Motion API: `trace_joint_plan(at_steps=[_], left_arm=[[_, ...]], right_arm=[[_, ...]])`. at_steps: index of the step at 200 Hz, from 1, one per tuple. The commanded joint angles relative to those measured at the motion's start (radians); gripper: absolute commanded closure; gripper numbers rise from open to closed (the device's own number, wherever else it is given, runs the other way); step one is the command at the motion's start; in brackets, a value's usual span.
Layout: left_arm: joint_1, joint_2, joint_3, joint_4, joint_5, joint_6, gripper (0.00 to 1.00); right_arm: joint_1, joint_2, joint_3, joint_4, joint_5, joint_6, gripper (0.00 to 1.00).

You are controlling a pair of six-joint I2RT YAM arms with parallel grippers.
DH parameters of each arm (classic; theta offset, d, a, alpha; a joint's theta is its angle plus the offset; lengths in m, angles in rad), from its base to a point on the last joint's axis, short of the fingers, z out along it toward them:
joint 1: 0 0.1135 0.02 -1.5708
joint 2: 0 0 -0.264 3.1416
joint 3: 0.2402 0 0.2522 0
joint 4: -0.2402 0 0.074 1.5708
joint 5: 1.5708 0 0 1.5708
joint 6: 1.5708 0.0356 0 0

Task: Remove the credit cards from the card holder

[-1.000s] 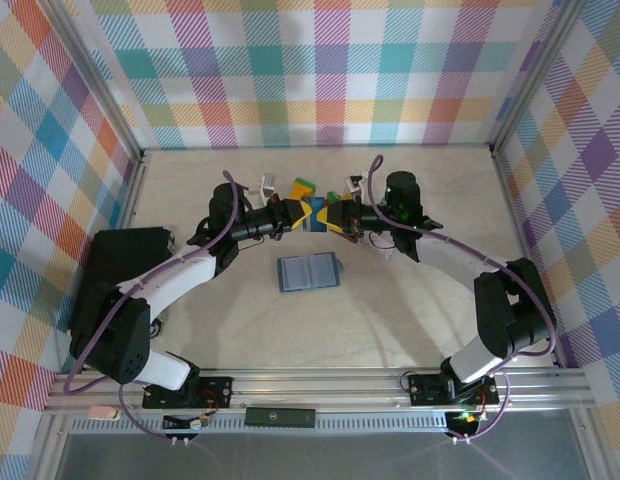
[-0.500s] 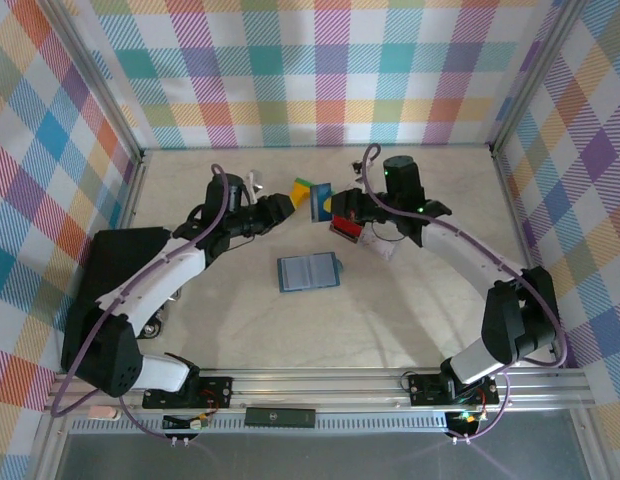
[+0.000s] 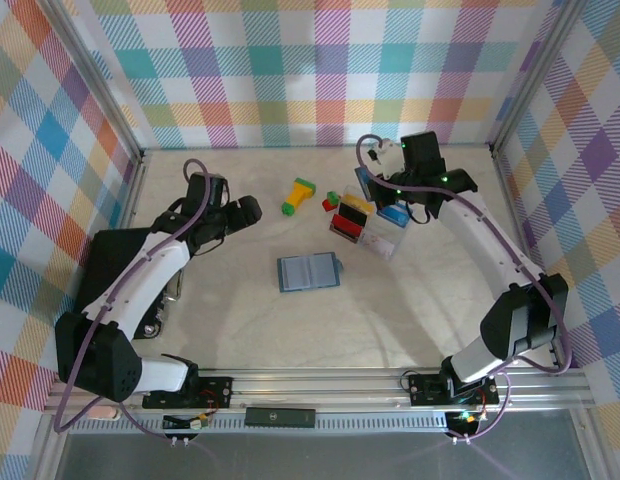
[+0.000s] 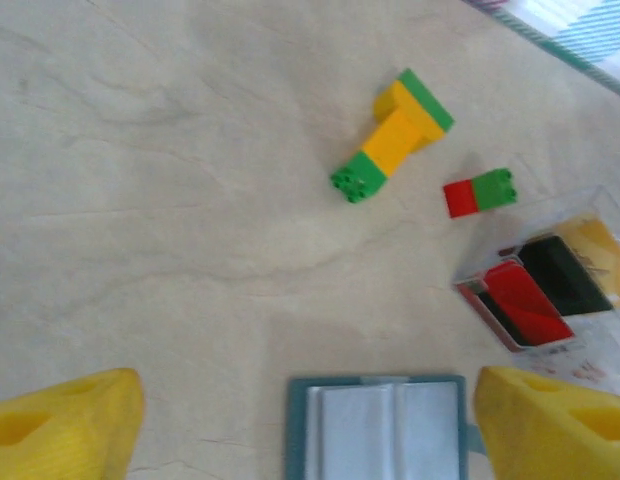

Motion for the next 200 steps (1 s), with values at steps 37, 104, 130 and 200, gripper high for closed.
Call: trace_joint_plan(at_steps=[37, 104, 130, 200], left_arm=[[0.028, -0.009, 0.026, -0.033, -0.017, 0.085, 0.0], [0.032, 0.012, 0.023, -0.002, 0.05, 0.07, 0.0], [0.032, 0.028, 0.034, 0.004, 0.078, 0.067, 0.0], [0.032, 0.029, 0.025, 0.002, 0.092, 0.053, 0.0]], right_arm=[[-0.043, 0.13, 0.1, -0.236, 0.127, -0.398, 1.0], [-0.118, 0.253, 0.199, -0.348, 0.144, -0.512, 1.0], [-0.13, 0.296, 0.247, -0.372, 0.131, -0.546, 1.0], [-0.153, 0.37, 0.316, -0.452, 0.105, -0.583, 1.0]])
